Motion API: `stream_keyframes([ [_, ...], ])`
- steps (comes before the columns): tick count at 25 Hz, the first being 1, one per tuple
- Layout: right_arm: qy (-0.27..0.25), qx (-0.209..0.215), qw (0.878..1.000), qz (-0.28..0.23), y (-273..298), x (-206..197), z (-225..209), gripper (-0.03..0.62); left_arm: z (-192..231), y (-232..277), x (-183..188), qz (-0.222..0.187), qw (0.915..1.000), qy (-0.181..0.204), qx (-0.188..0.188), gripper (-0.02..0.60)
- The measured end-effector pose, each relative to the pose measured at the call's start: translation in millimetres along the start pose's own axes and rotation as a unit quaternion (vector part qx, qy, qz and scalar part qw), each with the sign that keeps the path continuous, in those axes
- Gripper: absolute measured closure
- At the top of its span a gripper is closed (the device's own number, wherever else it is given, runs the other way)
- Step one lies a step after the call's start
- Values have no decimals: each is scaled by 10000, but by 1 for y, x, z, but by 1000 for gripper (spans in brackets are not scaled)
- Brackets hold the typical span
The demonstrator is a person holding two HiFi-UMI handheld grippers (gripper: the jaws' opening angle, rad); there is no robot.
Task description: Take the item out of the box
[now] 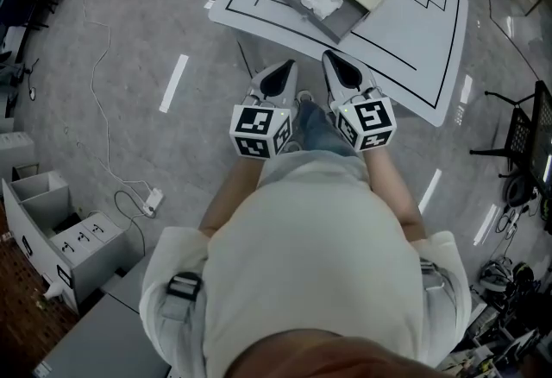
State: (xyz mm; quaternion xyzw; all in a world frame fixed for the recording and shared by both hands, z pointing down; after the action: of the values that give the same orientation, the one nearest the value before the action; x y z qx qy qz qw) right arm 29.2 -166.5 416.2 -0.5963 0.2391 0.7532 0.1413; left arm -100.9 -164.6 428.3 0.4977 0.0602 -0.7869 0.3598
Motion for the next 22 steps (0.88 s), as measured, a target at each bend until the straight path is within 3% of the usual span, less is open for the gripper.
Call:
stream_keyframes([
  [12,-7,-5,9999,166,55,-10,-59,606,26,59,28,69,9999,79,112,581],
  [22,-291,173,9945,988,95,-29,-93,542,45,97,39,284,9994,83,151,581],
])
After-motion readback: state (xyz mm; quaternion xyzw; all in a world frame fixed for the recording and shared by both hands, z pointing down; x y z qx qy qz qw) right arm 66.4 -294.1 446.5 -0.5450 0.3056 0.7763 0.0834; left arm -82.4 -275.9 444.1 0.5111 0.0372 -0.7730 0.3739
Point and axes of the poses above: the fingertips, and each gripper's own axes: y forward along the fingers, z to its left, x out of its top, the point moved 6 cm from there along -y, backward along the fingers, and after that the axes turned 15 degrees about -y, right-handed, at the moved point
